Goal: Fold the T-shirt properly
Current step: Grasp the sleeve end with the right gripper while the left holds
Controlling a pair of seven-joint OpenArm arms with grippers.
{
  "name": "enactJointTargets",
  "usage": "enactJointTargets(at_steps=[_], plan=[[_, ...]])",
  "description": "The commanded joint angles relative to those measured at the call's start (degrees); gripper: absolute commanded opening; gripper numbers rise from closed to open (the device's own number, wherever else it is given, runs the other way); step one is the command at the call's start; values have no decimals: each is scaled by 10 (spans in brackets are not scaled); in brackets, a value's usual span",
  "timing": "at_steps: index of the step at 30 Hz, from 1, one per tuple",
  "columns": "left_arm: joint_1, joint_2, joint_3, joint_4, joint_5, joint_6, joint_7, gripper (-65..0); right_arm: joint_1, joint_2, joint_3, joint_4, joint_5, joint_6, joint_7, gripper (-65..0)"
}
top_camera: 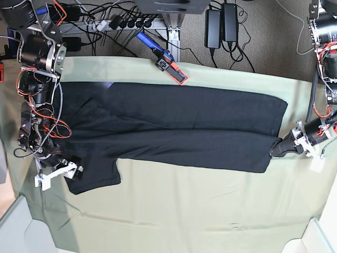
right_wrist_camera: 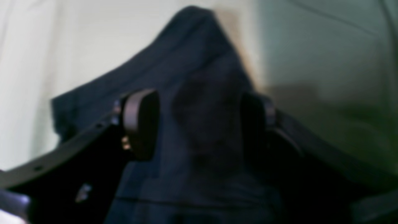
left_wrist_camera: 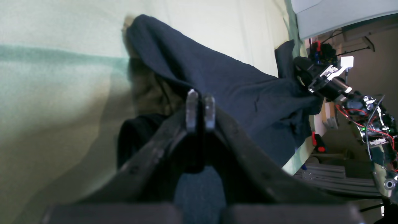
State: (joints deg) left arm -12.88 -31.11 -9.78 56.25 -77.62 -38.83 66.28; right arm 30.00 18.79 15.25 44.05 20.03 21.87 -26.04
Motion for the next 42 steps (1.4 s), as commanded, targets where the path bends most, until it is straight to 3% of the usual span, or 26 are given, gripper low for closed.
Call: enactJointTargets(at_steps=[1, 8, 29, 42], plan=[[-12, -13, -3, 9, -14, -12, -5, -650, 16, 17, 1, 12, 3, 39, 12, -234], [-12, -13, -3, 9, -15, -12, -5, -650, 16, 43, 1, 12, 5, 39, 14, -234], [-12, -13, -3, 9, -23, -12, -5, -650, 4, 38, 1, 12, 24, 39, 14, -234], [-12, -13, -3, 9, -22, -12, -4, -650, 4, -6, 1, 12, 29, 40, 14, -234]])
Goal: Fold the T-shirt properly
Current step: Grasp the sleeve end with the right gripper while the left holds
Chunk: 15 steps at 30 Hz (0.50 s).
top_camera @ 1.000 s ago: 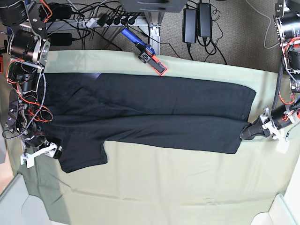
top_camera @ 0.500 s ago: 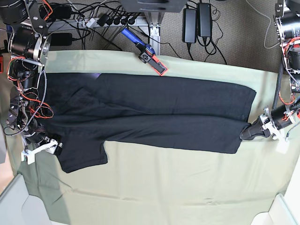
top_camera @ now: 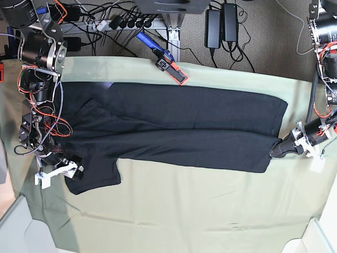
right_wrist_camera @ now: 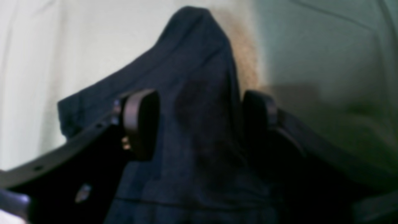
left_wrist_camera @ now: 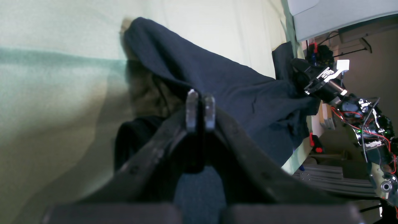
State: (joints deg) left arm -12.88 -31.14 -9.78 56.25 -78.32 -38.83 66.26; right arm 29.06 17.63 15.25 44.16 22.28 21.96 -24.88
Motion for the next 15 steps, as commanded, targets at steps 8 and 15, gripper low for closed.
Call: enactJointTargets(at_steps=[8, 15], plan=[[-12, -12, -3, 9, -15, -12, -4, -650, 14, 5, 1, 10, 6, 39, 3, -235], [-12, -12, -3, 9, -15, -12, -4, -650, 14, 5, 1, 10, 6, 38, 14, -548]])
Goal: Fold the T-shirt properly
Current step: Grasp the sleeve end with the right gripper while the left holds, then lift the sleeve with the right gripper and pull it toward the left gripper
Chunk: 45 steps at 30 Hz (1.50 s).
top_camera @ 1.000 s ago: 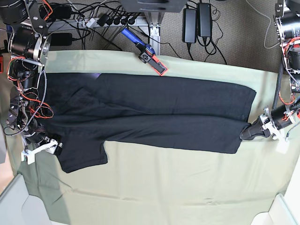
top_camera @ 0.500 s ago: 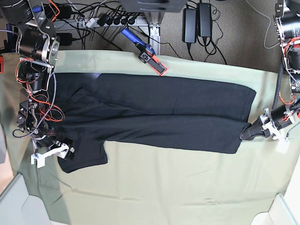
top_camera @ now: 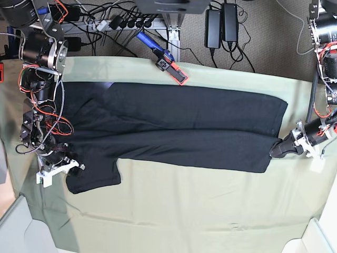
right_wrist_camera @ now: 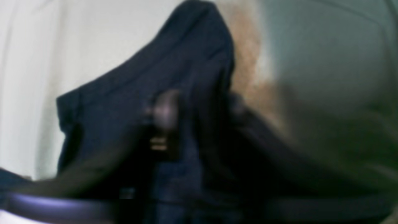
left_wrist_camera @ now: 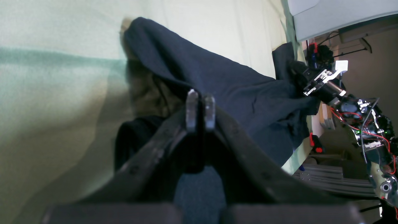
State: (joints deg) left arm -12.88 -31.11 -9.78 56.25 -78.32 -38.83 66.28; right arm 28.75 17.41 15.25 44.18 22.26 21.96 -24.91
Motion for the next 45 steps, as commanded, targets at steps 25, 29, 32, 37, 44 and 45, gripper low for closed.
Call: enactJointTargets(at_steps=[25, 29, 32, 37, 44, 45], plan=[[-5, -19, -3, 14, -41, -12, 17, -650, -56, 10, 1, 234, 52, 40, -103, -650], [18, -36, -3, 33, -42, -12, 18, -650, -105, 18, 1, 298, 52, 40, -103, -650], [39, -47, -3, 58, -41, -12, 17, -650, -130, 25, 1, 330, 56, 40, -104, -650], [57, -49, -3, 91, -40, -12, 17, -650, -161, 29, 2, 370, 72, 40, -112, -650], [56, -48, -3, 92, -33, -12, 5, -650, -169, 29, 2, 374, 71, 40, -112, -650], [56, -48, -3, 92, -33, -12, 3, -650, -169, 29, 2, 374, 72, 40, -112, -650]])
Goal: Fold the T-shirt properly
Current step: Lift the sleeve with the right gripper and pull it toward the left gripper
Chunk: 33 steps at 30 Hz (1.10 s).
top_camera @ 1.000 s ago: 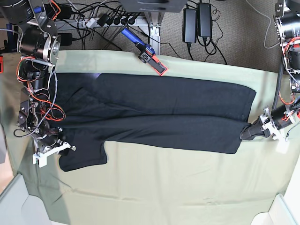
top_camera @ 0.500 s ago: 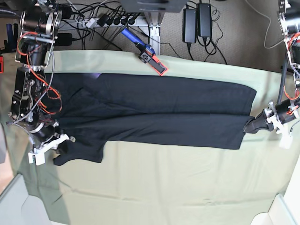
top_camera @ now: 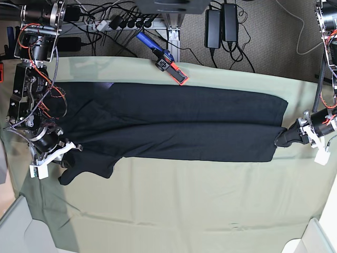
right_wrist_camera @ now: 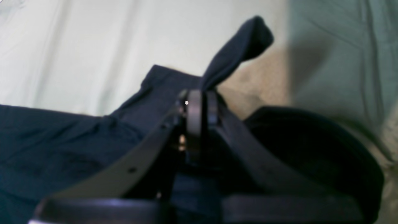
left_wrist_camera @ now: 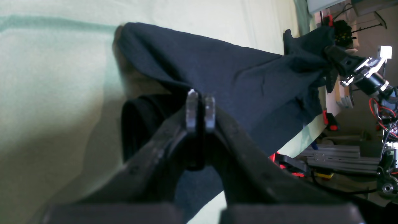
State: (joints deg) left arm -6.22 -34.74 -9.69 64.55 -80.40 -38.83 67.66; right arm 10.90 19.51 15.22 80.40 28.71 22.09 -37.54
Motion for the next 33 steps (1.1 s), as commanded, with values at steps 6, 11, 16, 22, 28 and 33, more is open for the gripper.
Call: enactJointTargets(at_steps=[6, 11, 16, 22, 28, 33], plan=[[-11, -11, -4, 9, 6, -12, -34, -316, 10, 8, 2, 12, 7, 38, 15, -650], [-11, -11, -4, 9, 5, -12, -34, -316, 10, 8, 2, 14, -9, 39, 17, -650], [-11, -11, -4, 9, 5, -12, -34, -316, 9, 10, 2, 30, -30, 53, 19, -650], [-11, -12, -4, 11, 5, -12, -24, -316, -26, 40, 2, 69, -30, 59, 31, -650], [-5, -11, -4, 55, 5, -12, -5, -316, -95, 71, 2, 147, -29, 61, 34, -650], [-3, -11, -4, 104, 19, -12, -5, -316, -135, 73, 2, 177, -28, 60, 34, -650]])
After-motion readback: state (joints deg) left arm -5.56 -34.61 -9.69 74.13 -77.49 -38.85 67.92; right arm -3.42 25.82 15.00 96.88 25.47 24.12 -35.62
